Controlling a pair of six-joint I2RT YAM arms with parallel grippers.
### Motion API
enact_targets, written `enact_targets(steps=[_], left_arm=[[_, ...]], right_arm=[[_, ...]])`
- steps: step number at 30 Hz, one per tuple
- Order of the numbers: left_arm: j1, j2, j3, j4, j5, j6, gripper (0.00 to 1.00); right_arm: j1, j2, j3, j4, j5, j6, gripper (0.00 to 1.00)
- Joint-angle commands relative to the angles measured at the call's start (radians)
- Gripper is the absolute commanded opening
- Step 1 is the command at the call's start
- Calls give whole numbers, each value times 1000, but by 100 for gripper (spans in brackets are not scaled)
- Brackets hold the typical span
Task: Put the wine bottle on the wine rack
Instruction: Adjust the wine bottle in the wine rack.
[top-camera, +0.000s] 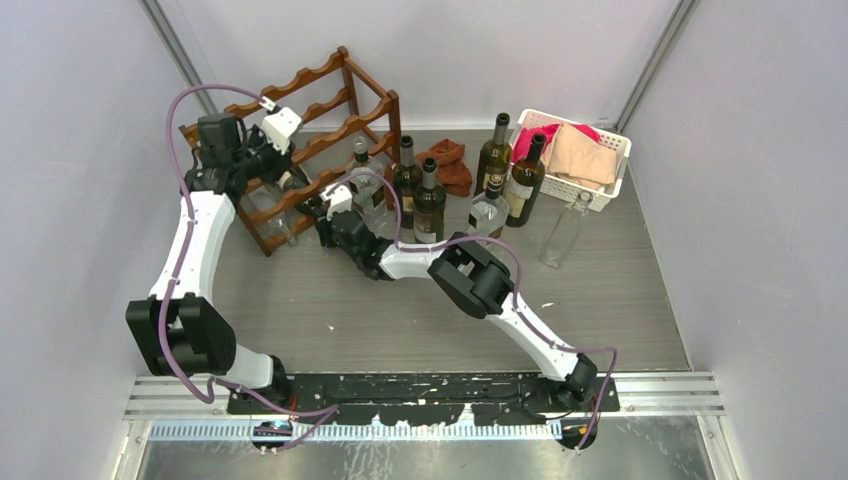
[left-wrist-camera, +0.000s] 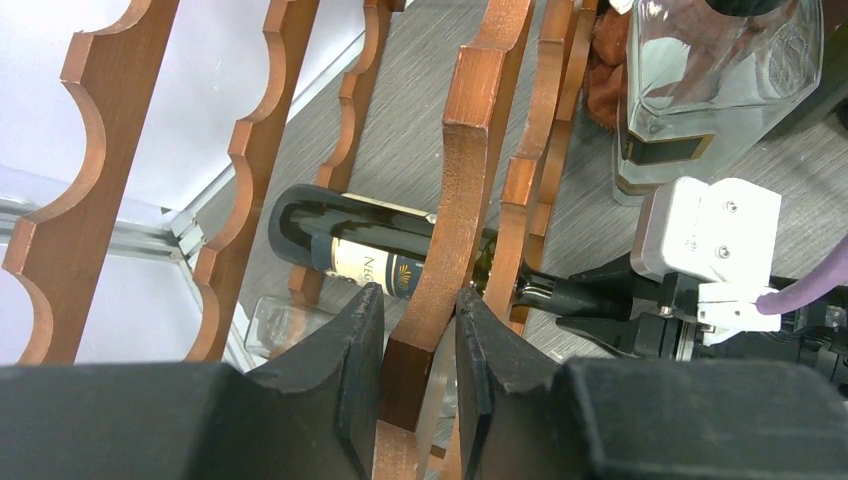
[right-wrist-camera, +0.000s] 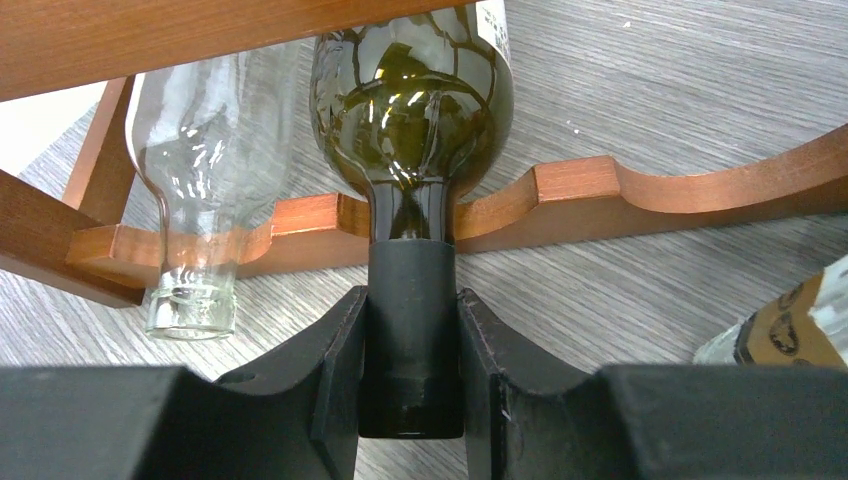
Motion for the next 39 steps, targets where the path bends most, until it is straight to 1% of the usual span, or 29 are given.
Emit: enact_targets(steps=[1, 7, 10, 14, 16, 18, 20, 23, 26, 28, 31, 32, 35, 38, 39], left_arm=[[3, -20, -47, -133, 18, -23, 2], [3, -28, -63, -139, 22, -18, 2], [4, -30, -64, -138, 29, -20, 2], [3, -31, -66, -142, 33, -23, 2], [3, -32, -68, -142, 33, -25, 2], [3, -32, -69, -143, 33, -25, 2], [4, -33, -71, -143, 34, -24, 2], [4, -36, -75, -142, 32, -23, 2], [3, -38, -80, -139, 33, -23, 2], [3, -38, -82, -138, 32, -21, 2], [3, -42, -87, -134, 35, -20, 2], [3, -44, -88, -134, 34, -18, 2], [3, -50, -97, -136, 32, -8, 2], [3, -58, -108, -137, 33, -1, 2], [4, -61, -111, -137, 33, 2, 2]], right_arm=[[12, 2, 66, -32, 28, 14, 7], [10, 16, 120, -61, 53, 41, 23], [10, 22, 126, -67, 53, 45, 33], [6, 16, 111, -69, 42, 43, 53], [2, 7, 98, -70, 31, 34, 61], [0, -3, 84, -70, 19, 23, 67], [-3, -20, 67, -68, 6, 9, 70], [-6, -46, 29, -53, 1, -11, 67], [-6, -67, 4, -68, 8, -16, 60], [-10, -76, -8, -87, 18, -12, 58], [-13, -89, -27, -96, 27, -7, 51], [-14, -89, -28, -96, 28, -6, 48], [-13, -83, -16, -95, 30, 3, 31], [-13, -68, 10, -95, 26, 5, 21], [-13, -60, 22, -96, 25, 7, 19]])
